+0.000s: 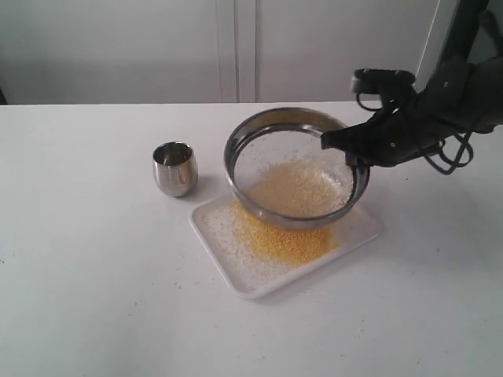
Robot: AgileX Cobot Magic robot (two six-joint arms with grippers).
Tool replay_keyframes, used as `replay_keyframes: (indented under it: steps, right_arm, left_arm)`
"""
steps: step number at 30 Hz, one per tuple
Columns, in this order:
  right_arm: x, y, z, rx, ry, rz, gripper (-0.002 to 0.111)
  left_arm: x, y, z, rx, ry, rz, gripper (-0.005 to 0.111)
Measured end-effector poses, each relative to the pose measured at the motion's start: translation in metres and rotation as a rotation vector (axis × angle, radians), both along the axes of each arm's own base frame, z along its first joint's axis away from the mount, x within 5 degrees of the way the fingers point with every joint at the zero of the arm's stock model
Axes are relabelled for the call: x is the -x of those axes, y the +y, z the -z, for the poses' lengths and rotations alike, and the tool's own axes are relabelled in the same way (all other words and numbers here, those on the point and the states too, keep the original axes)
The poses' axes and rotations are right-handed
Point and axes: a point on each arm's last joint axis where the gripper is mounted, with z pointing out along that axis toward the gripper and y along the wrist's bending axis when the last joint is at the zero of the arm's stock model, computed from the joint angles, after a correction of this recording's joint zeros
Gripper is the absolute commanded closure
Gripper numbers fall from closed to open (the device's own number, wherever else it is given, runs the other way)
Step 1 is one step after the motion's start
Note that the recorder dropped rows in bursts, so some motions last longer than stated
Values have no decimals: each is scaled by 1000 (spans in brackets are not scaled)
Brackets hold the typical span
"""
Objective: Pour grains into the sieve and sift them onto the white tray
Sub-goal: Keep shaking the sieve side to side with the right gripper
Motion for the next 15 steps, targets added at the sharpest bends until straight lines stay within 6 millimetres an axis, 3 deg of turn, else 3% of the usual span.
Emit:
replay_keyframes:
  steps: [4, 7, 11, 15]
  right_arm:
    - [6, 19, 6, 41, 8, -98, 108]
    - [3, -2, 2, 1, 20, 9, 108]
    - [11, 26, 7, 42, 22, -103, 108]
    - [5, 6, 1, -12, 12, 26, 108]
  left_arm:
    - [0, 0, 0, 0, 0, 0, 107]
    - [0, 0, 0, 0, 0, 0, 107]
    - [0, 0, 0, 0, 0, 0, 107]
    - [0, 0, 0, 0, 0, 0, 107]
